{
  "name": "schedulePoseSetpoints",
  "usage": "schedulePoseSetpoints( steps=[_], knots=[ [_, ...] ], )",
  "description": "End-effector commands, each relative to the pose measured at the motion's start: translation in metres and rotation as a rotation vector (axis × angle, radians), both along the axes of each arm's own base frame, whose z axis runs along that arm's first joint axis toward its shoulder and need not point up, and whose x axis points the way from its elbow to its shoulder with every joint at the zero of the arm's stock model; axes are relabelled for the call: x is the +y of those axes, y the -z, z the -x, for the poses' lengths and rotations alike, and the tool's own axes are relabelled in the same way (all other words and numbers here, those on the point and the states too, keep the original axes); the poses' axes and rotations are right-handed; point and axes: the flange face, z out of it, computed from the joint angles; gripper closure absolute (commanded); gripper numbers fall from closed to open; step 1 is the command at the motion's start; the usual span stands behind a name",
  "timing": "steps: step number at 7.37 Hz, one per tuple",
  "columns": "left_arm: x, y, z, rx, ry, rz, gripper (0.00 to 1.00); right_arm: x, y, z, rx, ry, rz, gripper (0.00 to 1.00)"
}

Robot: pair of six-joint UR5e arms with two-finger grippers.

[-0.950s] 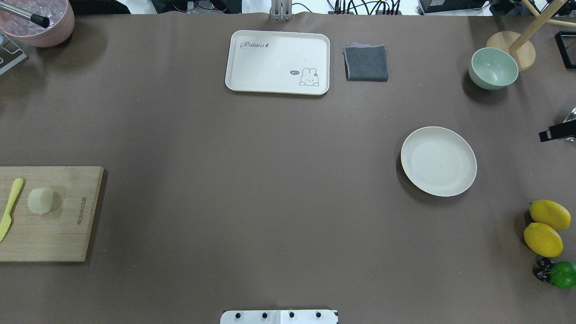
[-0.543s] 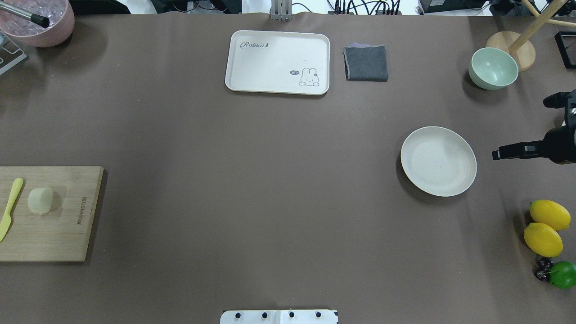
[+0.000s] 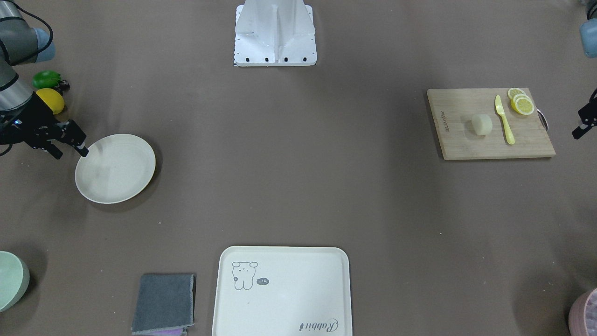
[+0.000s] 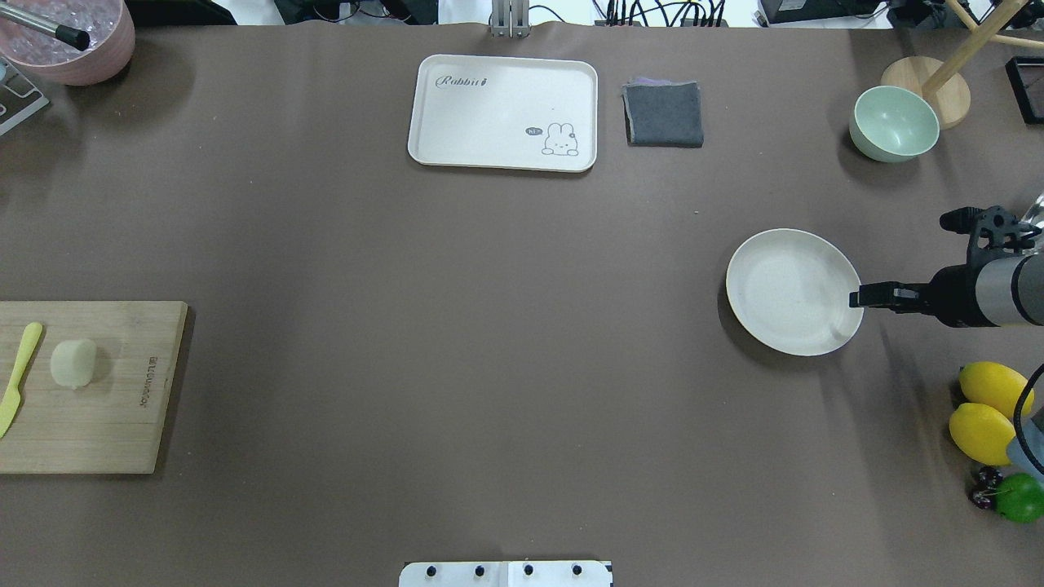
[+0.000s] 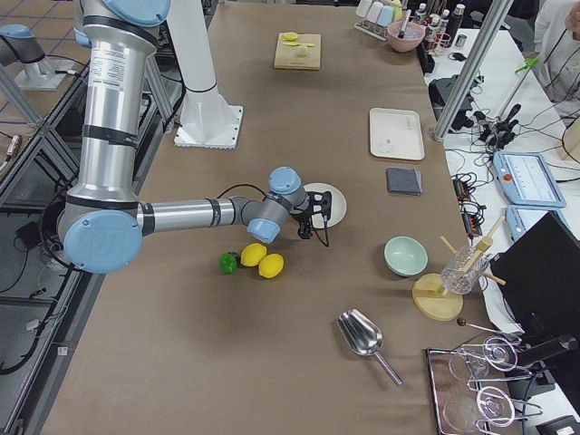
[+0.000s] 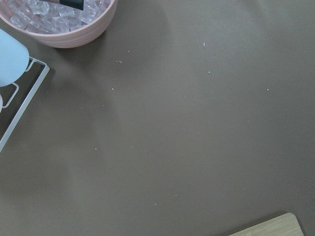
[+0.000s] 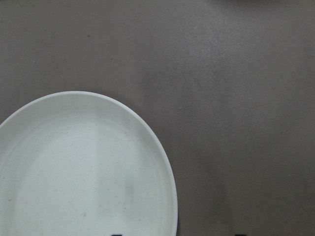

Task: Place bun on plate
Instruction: 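Reach the right gripper to the white plate's rim and grip it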

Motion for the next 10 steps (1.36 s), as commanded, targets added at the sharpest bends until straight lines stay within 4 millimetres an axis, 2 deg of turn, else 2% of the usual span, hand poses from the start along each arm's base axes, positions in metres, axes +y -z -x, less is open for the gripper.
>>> schedulePoseSetpoints(
  steps=[1, 2, 3, 4, 5, 7, 8, 10],
  knots=[
    [0.0, 0.0, 0.0, 0.0, 0.0, 0.0, 0.02, 0.007, -0.003, 0.016, -0.006, -0.038, 0.047, 0.31],
    [0.0, 0.0, 0.0, -0.001, 0.001, 0.0, 0.02, 0.008, -0.003, 0.021, -0.006, -0.052, 0.057, 0.4],
    [0.0, 0.0, 0.0, -0.001, 0.001, 0.0, 0.02, 0.009, -0.003, 0.021, -0.005, -0.054, 0.056, 0.61],
    [0.0, 0.0, 0.0, -0.001, 0.001, 0.0, 0.02, 0.008, -0.003, 0.02, -0.004, -0.056, 0.058, 0.87],
    [0.0, 0.0, 0.0, -0.001, 0.001, 0.0, 0.02, 0.009, -0.003, 0.021, -0.004, -0.054, 0.058, 0.96],
    [0.0, 0.0, 0.0, -0.001, 0.001, -0.001, 0.02, 0.009, 0.0, 0.021, -0.008, -0.053, 0.053, 1.0],
    [0.0, 0.001, 0.0, 0.0, 0.0, -0.001, 0.02, 0.009, 0.009, 0.021, -0.021, -0.051, 0.043, 1.0],
    [0.0, 0.0, 0.0, 0.0, 0.0, 0.0, 0.02, 0.01, 0.058, 0.023, -0.07, -0.035, 0.017, 1.0]
  ],
)
